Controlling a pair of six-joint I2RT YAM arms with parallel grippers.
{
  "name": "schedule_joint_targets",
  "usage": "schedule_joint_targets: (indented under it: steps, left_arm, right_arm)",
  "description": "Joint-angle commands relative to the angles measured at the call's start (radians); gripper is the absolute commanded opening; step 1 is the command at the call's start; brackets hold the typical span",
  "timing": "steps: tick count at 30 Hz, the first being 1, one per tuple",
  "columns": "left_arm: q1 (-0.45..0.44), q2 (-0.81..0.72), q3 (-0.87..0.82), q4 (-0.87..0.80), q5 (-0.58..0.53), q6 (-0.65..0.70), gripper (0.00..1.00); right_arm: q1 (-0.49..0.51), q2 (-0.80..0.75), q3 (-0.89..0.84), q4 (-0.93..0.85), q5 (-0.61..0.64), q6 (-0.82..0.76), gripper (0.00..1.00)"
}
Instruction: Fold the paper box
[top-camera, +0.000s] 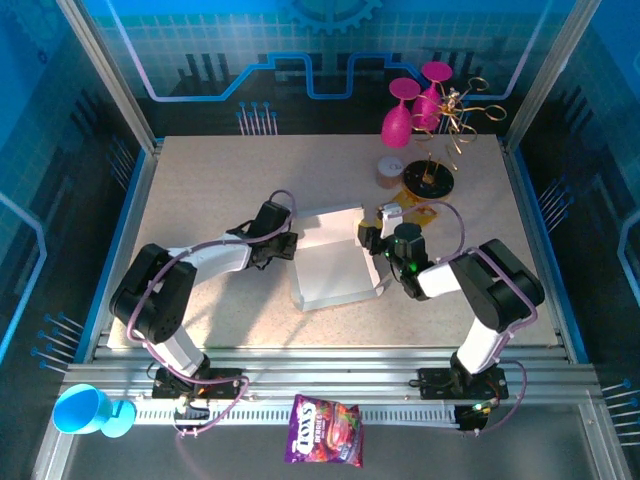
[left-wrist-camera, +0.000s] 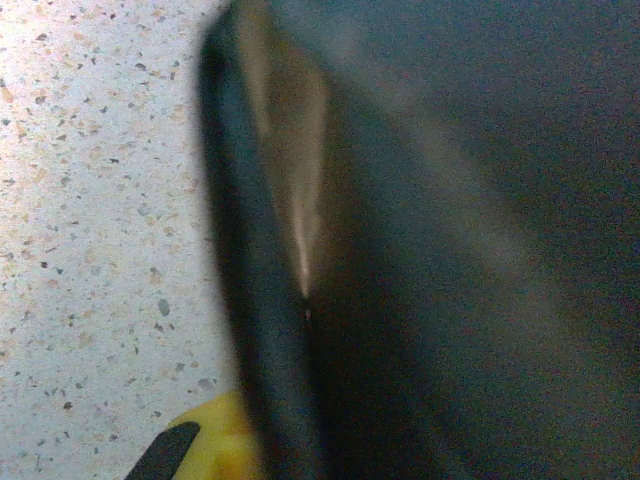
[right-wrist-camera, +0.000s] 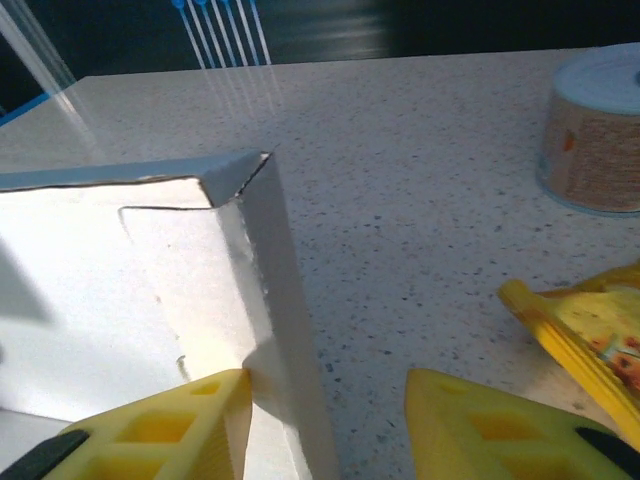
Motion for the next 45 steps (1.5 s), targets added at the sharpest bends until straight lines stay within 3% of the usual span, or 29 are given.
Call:
schedule_joint_targets:
  steps: [1,9,14,19,23,28,39,45]
  left_arm:
    - [-0.018,0.046,0.015,-0.099,0.061,0.043,0.0]
    - [-0.017,0.07,0.05,-0.113,0.052,0.051,0.0]
    - [-0.016,0.079,0.068,-0.123,0.044,0.054,0.0]
    - [-0.014,0.09,0.082,-0.138,0.033,0.047,0.0]
    - [-0.014,0.099,0.093,-0.157,0.02,0.034,0.0]
    - [-0.014,0.09,0.097,-0.167,0.001,0.004,0.0]
    - [-0.029,0.098,0.141,-0.252,-0.13,-0.155,0.0]
    - [-0.034,0.116,0.17,-0.32,-0.225,-0.247,0.0]
  right_arm:
    - [-0.023,0.034,0.044,-0.028,-0.107,0.014,0.46]
    - [-0.051,0.067,0.122,-0.103,-0.163,0.026,0.44]
    - [-0.051,0.073,0.144,-0.133,-0.169,0.026,0.3]
    - [-0.043,0.057,0.143,-0.158,-0.154,0.008,0.23]
    - [-0.029,0.037,0.135,-0.199,-0.123,-0.025,0.11]
    - [0.047,-0.002,0.13,-0.256,0.084,-0.117,0.0]
    - [0.23,0.041,0.225,-0.396,0.629,-0.205,0.0]
    - [0.25,0.065,0.296,-0.561,0.747,-0.102,0.0]
